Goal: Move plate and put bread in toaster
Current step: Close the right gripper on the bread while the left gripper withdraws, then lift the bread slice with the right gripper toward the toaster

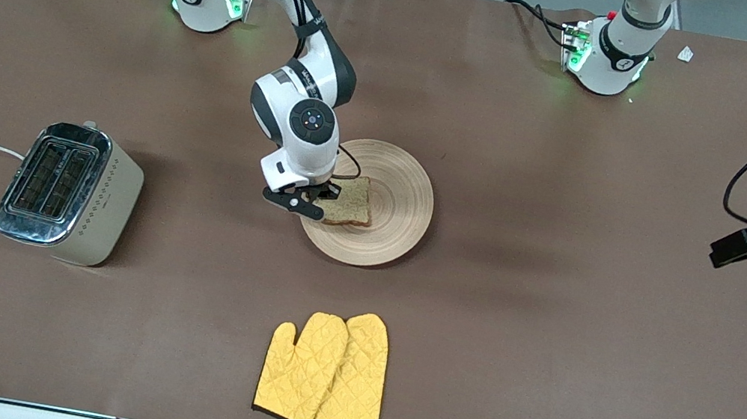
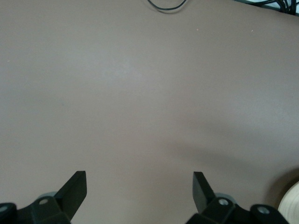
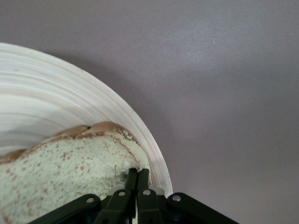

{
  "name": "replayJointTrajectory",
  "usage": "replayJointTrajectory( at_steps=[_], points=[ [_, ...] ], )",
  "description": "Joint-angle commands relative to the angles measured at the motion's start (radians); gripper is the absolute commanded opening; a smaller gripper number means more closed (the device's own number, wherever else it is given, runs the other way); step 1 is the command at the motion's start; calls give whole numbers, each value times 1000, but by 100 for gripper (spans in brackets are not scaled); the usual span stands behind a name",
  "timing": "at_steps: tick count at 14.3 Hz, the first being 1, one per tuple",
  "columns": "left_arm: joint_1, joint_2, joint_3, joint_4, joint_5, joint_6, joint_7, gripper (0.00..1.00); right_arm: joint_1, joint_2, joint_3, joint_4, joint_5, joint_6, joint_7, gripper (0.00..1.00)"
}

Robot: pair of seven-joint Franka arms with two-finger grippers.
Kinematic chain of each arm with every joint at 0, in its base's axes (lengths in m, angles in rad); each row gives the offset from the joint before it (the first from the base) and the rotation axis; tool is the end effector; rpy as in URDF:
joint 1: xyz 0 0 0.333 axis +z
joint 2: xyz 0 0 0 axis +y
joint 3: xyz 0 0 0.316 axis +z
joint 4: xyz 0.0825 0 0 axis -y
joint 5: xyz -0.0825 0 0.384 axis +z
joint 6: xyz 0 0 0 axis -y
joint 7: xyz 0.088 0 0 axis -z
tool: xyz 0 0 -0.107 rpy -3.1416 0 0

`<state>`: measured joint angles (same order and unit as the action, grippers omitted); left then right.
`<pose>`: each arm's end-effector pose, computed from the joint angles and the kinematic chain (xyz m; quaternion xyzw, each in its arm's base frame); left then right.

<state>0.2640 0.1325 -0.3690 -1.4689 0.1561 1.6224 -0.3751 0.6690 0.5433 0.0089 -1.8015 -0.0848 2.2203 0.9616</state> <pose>0.5976 -0.0321 0.6064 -0.9895 -0.1334 -0.0273 0.0491 0.5007 0.3992 0.2344 0.9911 -0.1141 -0.0206 0.0657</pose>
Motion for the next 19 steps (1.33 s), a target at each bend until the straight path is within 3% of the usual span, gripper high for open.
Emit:
replayJointTrajectory(
  at_steps=[1,3,10,15,19],
  points=[
    [-80,-79,111,-45,-51,-36,38,100,20,-66,2,14,-13,-114,45,0],
    [-127,-109,177,-70,-79,-42,41,100,24,-106,2,14,-13,-161,43,0],
    [-138,-212,185,-155,-159,-84,185,100,-35,-259,-13,115,-48,-499,-70,0],
    [-192,-232,185,-166,-164,-99,188,100,-152,-281,-30,292,-291,-764,-196,0],
    [-186,-228,185,-156,-164,-115,254,100,-210,-223,-30,335,-590,-886,-239,0]
  ],
)
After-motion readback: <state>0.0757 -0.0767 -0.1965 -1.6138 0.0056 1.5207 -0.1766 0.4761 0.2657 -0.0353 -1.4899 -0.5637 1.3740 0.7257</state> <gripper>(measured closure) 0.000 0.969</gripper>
